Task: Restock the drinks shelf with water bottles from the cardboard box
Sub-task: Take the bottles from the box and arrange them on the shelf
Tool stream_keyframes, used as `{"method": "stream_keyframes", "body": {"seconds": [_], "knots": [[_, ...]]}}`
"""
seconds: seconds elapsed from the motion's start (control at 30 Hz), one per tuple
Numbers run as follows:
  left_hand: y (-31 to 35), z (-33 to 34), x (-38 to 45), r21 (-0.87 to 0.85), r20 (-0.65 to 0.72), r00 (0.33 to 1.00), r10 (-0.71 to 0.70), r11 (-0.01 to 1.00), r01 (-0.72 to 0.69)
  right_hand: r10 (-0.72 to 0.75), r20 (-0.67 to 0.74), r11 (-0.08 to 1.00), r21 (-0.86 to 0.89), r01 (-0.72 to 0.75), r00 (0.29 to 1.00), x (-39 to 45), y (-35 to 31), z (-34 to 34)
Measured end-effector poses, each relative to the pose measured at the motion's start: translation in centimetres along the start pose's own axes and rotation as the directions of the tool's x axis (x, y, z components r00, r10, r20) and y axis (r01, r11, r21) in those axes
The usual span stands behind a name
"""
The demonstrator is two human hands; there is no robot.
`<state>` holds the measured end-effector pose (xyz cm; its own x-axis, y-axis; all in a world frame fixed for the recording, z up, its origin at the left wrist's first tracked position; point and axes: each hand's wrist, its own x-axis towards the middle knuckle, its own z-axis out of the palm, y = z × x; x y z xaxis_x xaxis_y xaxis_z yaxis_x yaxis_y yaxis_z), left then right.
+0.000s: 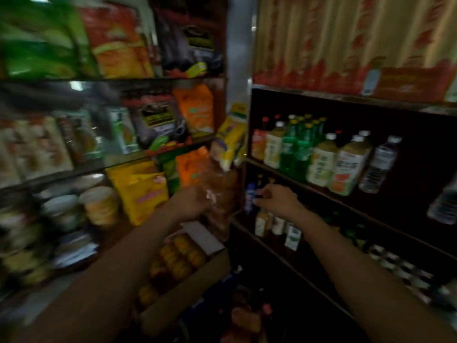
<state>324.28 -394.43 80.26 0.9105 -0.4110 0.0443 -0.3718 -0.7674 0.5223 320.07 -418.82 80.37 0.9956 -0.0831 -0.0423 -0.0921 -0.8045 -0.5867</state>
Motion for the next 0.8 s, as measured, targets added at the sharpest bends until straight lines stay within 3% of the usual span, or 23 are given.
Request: {"method": "stream_keyframes", "body": {"seconds": [0.2,0.33,0.53,0.7,0.8], "knots": [[-11.4,-4.1,-9.3,0.012,-0.085,0.948,-0.306,0.951,0.308,-0.192,0.120,0.980,-0.036,0.198,0.974,1.0,-9.5,10.8],[-16.6,-4.9,-15.8,-0.043,-0.142,0.913,-0.383,0.924,0.380,-0.242,0.268,0.969,0.010,0.249,0.933,0.6,-14.5,17.6],[-24.0,-3.6,-22.8,-0.142,-0.160,0.764,-0.625,0.781,0.609,-0.341,0.433,0.936,0.076,0.343,0.835,-0.9,-20.4,27.1],[-28.8,-1.1,-26.0,-0.276,-0.101,0.652,-0.752,0.651,0.707,-0.342,0.584,0.927,0.083,0.365,0.737,-2.2,-21.5,34.5],[-31.3,0.5,-27.0,-0.314,-0.069,0.624,-0.778,0.611,0.727,-0.308,0.665,0.937,0.088,0.339,0.680,-2.0,-21.4,39.1]]}}
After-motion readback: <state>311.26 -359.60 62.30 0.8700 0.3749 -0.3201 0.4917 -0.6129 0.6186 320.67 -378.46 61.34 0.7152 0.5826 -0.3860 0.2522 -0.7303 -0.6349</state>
